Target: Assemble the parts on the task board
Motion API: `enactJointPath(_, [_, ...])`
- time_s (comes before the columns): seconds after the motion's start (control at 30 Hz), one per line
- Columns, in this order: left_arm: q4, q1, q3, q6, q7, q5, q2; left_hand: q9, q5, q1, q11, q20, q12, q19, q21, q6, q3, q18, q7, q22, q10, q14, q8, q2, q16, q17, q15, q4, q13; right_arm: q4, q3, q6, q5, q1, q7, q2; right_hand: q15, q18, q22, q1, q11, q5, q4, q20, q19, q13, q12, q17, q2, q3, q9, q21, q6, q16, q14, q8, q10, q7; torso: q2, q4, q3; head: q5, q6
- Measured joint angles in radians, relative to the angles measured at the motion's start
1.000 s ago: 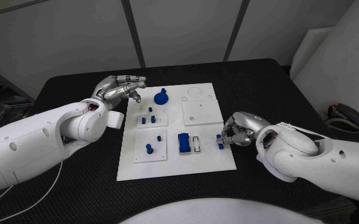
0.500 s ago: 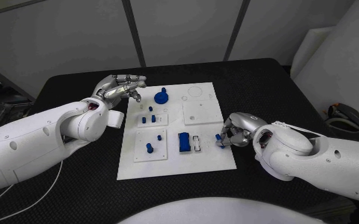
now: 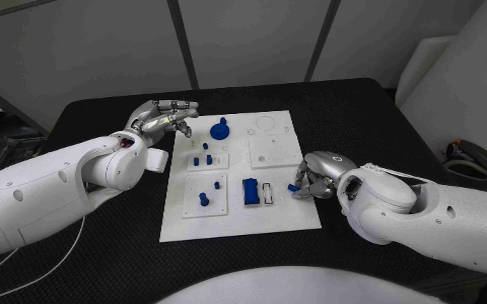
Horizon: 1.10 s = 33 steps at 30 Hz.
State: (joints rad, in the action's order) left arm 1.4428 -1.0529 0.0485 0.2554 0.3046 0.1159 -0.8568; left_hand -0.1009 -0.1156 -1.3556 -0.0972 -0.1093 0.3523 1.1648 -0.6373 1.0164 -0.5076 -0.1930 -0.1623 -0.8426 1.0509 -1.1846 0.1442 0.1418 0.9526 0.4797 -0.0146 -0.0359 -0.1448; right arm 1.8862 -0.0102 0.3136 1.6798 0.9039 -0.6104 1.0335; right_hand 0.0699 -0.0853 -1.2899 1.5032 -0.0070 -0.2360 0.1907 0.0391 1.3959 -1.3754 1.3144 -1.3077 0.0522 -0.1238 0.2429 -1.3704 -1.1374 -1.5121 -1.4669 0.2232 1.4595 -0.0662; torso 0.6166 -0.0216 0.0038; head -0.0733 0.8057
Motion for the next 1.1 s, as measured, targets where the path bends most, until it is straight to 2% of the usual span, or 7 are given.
enactJointPath(0.17, [0.001, 0.000, 0.000, 0.000, 0.000, 0.000, -0.001, 0.000, 0.000, 0.000, 0.000, 0.000, 0.000, 0.000, 0.000, 0.000, 0.000, 0.000, 0.000, 0.000, 0.000, 0.000, 0.000, 0.000, 0.000, 0.000, 0.000, 0.000, 0.000, 0.009, -0.001, -0.013, 0.024, -0.002, -0.001, -0.002, 0.000, 0.000, -0.002, 0.004, -0.006, -0.072, 0.000, 0.000, 0.000, 0.000, -0.005, 0.000, 0.004, 0.048, 0.002, 0.000, -0.008, 0.000, 0.000, -0.007, -0.006, 0.008, 0.000, 0.0000, -0.0002, 0.002, 0.000])
enactJointPath(0.2, [0.002, 0.000, 0.000, 0.000, 0.000, 0.000, -0.001, 0.000, 0.000, 0.000, 0.000, 0.000, 0.000, 0.000, 0.000, 0.000, 0.000, 0.000, 0.000, 0.000, 0.000, 0.000, 0.000, 0.000, 0.000, 0.000, 0.000, 0.000, 0.000, 0.012, -0.001, -0.014, 0.026, -0.002, -0.001, -0.002, 0.000, 0.009, -0.004, 0.004, -0.006, -0.075, -0.001, 0.000, 0.000, 0.000, -0.006, 0.000, 0.004, 0.069, 0.002, 0.000, -0.011, 0.000, 0.000, -0.007, -0.006, 0.011, 0.000, 0.0000, -0.0001, 0.002, 0.000])
enactJointPath(0.23, [0.002, 0.000, 0.000, 0.000, 0.000, 0.000, -0.001, 0.000, 0.000, 0.000, 0.000, 0.000, 0.000, 0.000, 0.000, 0.000, 0.000, 0.000, 0.000, 0.000, 0.000, 0.000, 0.000, 0.000, 0.000, 0.000, 0.000, 0.000, 0.000, 0.014, -0.001, -0.014, 0.028, -0.002, -0.002, -0.001, 0.002, 0.016, -0.005, 0.004, -0.006, -0.076, 0.000, -0.002, 0.002, 0.000, -0.006, 0.000, 0.004, 0.079, 0.002, 0.000, -0.012, 0.000, 0.002, -0.010, -0.006, 0.012, 0.000, 0.0000, -0.0001, 0.002, 0.000])
enactJointPath(0.33, [0.002, 0.000, 0.000, 0.000, 0.000, 0.000, -0.001, 0.000, 0.000, 0.000, 0.000, 0.000, 0.000, 0.000, 0.000, 0.000, 0.000, 0.000, 0.000, 0.000, 0.000, 0.000, 0.000, 0.000, 0.000, 0.000, 0.000, 0.000, 0.000, 0.022, -0.002, -0.013, 0.028, -0.004, -0.005, 0.003, 0.007, 0.016, -0.008, 0.000, -0.012, -0.075, 0.015, -0.004, 0.004, 0.000, -0.006, 0.000, 0.000, 0.117, 0.002, -0.006, -0.013, 0.000, 0.000, -0.015, -0.004, 0.013, 0.000, 0.0000, -0.0001, 0.002, 0.000])
enactJointPath(0.63, [0.001, 0.000, 0.000, -0.001, 0.000, 0.000, 0.002, 0.001, 0.000, 0.000, 0.000, 0.000, 0.000, 0.000, 0.000, 0.000, 0.000, 0.000, 0.000, 0.000, -0.001, 0.000, 0.000, 0.000, 0.000, -0.001, 0.000, 0.000, 0.000, 0.044, -0.006, 0.022, -0.019, -0.008, -0.023, 0.015, 0.008, 0.016, -0.017, -0.009, -0.017, -0.031, 0.078, -0.007, 0.007, 0.000, -0.007, 0.000, -0.008, 0.212, 0.004, -0.007, -0.017, 0.000, 0.000, -0.021, 0.002, 0.014, -0.001, 0.0000, -0.0001, 0.000, 0.001])
enactJointPath(0.87, [0.001, 0.000, 0.000, -0.001, 0.000, 0.000, 0.004, 0.001, 0.000, 0.000, 0.000, 0.000, 0.004, 0.000, 0.000, 0.000, 0.000, 0.000, 0.000, 0.001, -0.007, 0.000, 0.004, 0.000, 0.000, -0.003, 0.000, 0.000, 0.000, 0.061, -0.006, 0.095, -0.069, -0.009, -0.017, 0.006, 0.011, 0.016, -0.018, -0.051, -0.019, -0.028, 0.093, -0.011, 0.011, 0.062, -0.007, 0.000, 0.026, 0.266, 0.004, -0.011, -0.016, 0.000, 0.000, -0.018, 0.004, 0.013, 0.000, 0.0012, -0.0007, 0.000, 0.002])
enactJointPath(1.1, [0.003, 0.000, 0.000, -0.002, 0.000, 0.000, 0.003, 0.001, 0.000, 0.000, 0.000, 0.000, 0.004, 0.000, 0.000, 0.000, 0.000, 0.000, 0.000, 0.001, -0.007, 0.000, 0.004, 0.000, 0.000, -0.003, 0.000, 0.000, 0.000, 0.065, -0.006, 0.158, -0.102, -0.008, -0.010, -0.016, 0.011, 0.016, -0.018, -0.062, -0.020, -0.028, 0.094, -0.011, 0.011, 0.072, -0.007, 0.000, 0.037, 0.283, 0.004, -0.011, -0.016, 0.000, 0.000, -0.017, 0.005, 0.013, 0.000, 0.0014, -0.0012, 0.004, 0.003])
